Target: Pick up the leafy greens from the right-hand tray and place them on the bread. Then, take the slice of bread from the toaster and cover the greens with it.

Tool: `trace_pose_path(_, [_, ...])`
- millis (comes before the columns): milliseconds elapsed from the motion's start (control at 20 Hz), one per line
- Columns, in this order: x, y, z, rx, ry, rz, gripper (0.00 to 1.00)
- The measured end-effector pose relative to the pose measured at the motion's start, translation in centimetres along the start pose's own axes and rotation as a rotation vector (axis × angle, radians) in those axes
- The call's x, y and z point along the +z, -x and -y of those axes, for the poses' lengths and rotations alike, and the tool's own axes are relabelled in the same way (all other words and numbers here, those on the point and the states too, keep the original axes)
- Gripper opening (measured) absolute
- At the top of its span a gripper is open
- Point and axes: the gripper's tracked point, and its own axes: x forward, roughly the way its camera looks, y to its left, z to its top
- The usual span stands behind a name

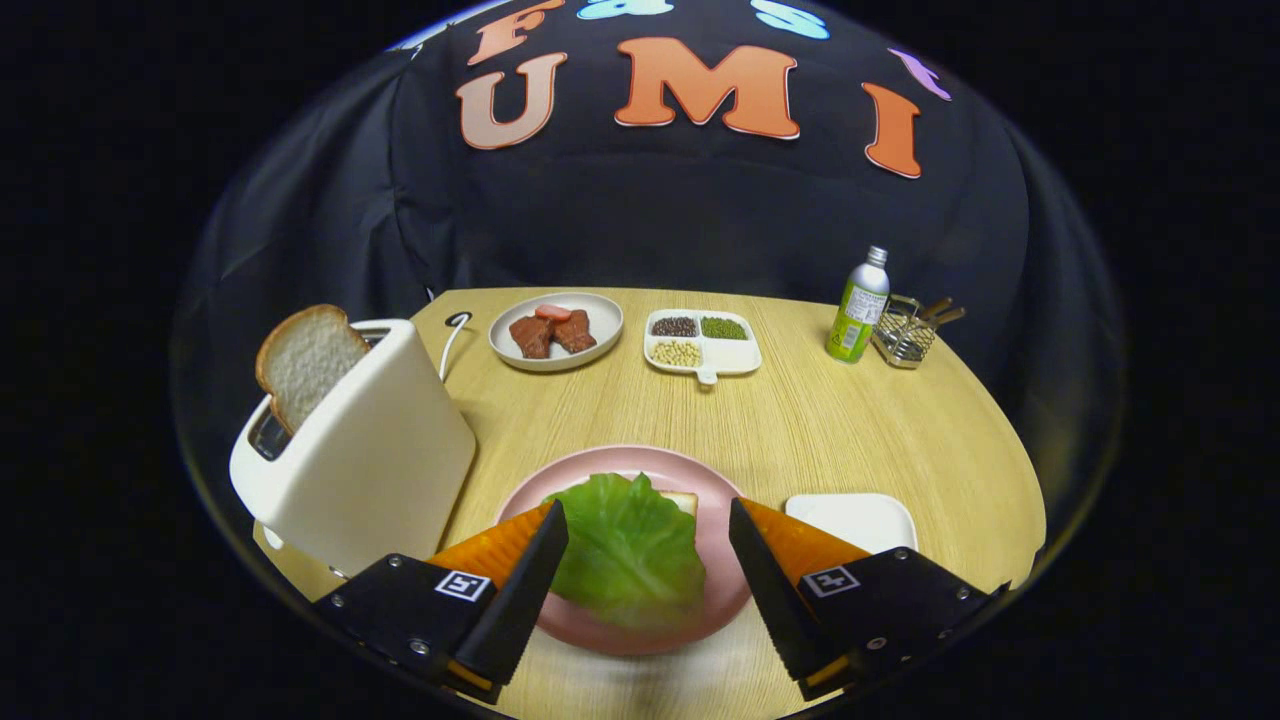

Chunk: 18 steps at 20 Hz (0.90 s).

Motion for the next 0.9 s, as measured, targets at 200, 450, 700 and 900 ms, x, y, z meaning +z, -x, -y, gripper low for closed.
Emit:
trace_pose_path(200, [3.2,1.3,-1.6,0.006,0.009,0.057,0.97])
trace_pose_path(450, [6.1,2.8,-4.3,-0.008,0.044,0.093,0.98])
trace_pose_path(700, [9.1,4.0,-9.2,0.043,0.049,0.141,0.97])
trace_pose_path(900, [10.9,4.4,-13.1,0.08,0.074,0.176,0.97])
